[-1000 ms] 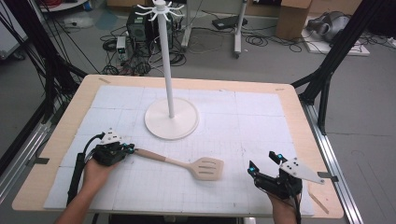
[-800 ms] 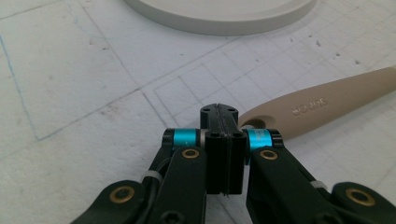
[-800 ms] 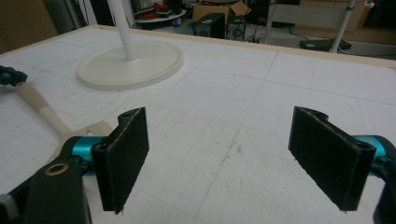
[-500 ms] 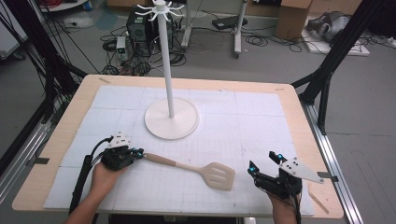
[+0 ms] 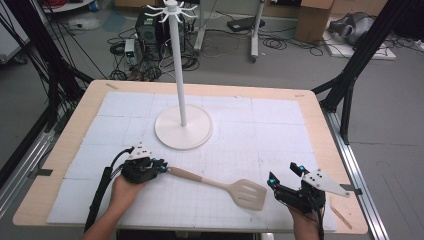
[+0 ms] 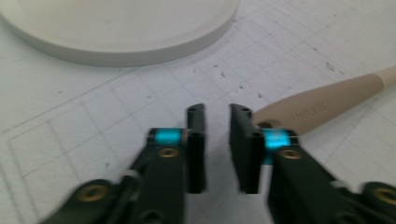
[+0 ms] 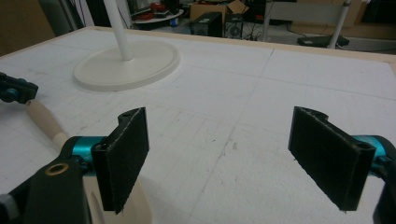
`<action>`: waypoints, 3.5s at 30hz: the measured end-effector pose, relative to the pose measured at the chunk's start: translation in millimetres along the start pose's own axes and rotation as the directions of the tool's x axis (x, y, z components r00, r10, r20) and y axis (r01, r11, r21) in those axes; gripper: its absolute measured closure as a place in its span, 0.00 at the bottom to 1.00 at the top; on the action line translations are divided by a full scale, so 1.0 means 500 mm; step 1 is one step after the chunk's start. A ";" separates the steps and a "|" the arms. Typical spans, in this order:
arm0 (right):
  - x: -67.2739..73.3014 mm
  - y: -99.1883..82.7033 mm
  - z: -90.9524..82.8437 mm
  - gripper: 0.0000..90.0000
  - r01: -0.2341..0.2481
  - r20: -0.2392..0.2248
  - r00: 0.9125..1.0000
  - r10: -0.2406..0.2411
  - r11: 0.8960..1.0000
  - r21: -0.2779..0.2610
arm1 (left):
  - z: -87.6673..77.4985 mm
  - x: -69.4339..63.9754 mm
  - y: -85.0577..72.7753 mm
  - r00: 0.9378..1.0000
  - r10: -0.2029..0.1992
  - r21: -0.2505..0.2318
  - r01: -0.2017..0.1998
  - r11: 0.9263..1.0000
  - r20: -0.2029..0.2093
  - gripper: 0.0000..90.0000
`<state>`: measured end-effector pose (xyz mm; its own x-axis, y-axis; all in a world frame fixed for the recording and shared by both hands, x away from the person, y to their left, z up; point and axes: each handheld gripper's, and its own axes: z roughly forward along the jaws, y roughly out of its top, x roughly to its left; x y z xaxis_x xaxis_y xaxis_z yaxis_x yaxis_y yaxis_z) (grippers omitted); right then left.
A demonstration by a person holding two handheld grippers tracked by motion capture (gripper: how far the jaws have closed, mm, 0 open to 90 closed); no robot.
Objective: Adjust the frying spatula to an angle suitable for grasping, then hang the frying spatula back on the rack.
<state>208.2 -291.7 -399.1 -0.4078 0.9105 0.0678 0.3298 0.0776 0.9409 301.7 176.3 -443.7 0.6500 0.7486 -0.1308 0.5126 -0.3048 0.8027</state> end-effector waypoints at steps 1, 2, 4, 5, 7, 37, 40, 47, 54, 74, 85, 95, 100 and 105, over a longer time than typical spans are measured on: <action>0.000 0.000 0.000 0.21 -0.001 0.000 1.000 0.001 1.000 0.000 | -0.008 0.005 -0.003 1.000 0.001 -0.021 -0.001 1.000 -0.005 0.67; -0.001 -0.001 0.000 0.21 -0.004 0.000 1.000 0.004 1.000 0.002 | -0.015 0.008 -0.005 1.000 0.002 -0.035 -0.003 0.999 -0.009 0.61; -0.002 -0.001 0.000 0.21 -0.005 0.002 1.000 0.005 1.000 0.004 | -0.034 0.015 -0.011 1.000 -0.003 -0.089 0.002 0.996 -0.010 0.52; -0.002 -0.002 0.000 0.21 -0.008 0.004 1.000 0.008 1.000 0.004 | -0.047 0.020 -0.015 1.000 -0.013 -0.127 0.012 0.992 -0.008 0.48; -0.003 -0.001 0.000 0.21 -0.012 0.005 1.000 0.012 1.000 0.002 | -0.067 0.026 -0.021 1.000 -0.020 -0.182 0.016 0.983 -0.016 0.38; 0.011 -0.001 0.005 0.21 0.041 0.017 0.999 -0.041 0.999 -0.003 | -0.162 0.064 -0.066 0.997 -0.071 -0.394 0.056 0.917 -0.023 0.24; 0.015 0.000 0.009 0.21 0.062 0.020 0.998 -0.062 0.998 0.005 | -0.163 0.065 -0.066 0.997 -0.068 -0.394 0.055 0.917 -0.020 0.24; 0.036 0.008 0.022 0.21 0.098 -0.064 0.993 -0.097 0.995 0.011 | -0.159 0.063 -0.068 0.998 -0.063 -0.373 0.051 0.926 -0.019 0.24; 0.066 0.019 0.046 0.21 0.118 -0.169 0.979 -0.112 0.993 0.026 | -0.155 0.060 -0.067 0.998 -0.060 -0.375 0.049 0.926 -0.019 0.24; 0.151 0.054 0.116 0.30 0.247 -0.380 0.904 -0.195 0.965 0.093 | -0.170 0.076 -0.073 0.996 -0.083 -0.371 0.068 0.926 -0.024 0.26; 0.186 0.067 0.177 0.39 0.454 -0.480 0.816 -0.322 0.871 0.188 | -0.168 0.076 -0.074 0.996 -0.085 -0.363 0.071 0.929 -0.022 0.26; 0.201 0.056 0.211 0.48 0.531 -0.536 0.776 -0.332 0.803 0.271 | -0.167 0.077 -0.074 0.996 -0.083 -0.361 0.071 0.930 -0.017 0.26; 0.203 0.049 0.221 0.51 0.561 -0.545 0.767 -0.339 0.766 0.314 | -0.167 0.077 -0.074 0.996 -0.083 -0.361 0.072 0.930 -0.017 0.26; 0.208 0.040 0.233 0.55 0.605 -0.559 0.748 -0.359 0.715 0.350 | -0.166 0.078 -0.074 0.997 -0.079 -0.356 0.068 0.932 -0.018 0.26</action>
<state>271.7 -148.1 -411.9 -0.8989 0.4261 -0.1019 0.2871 0.7486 0.5977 261.3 265.6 -429.9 0.5969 0.7810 -0.1836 0.3220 -0.0236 0.9465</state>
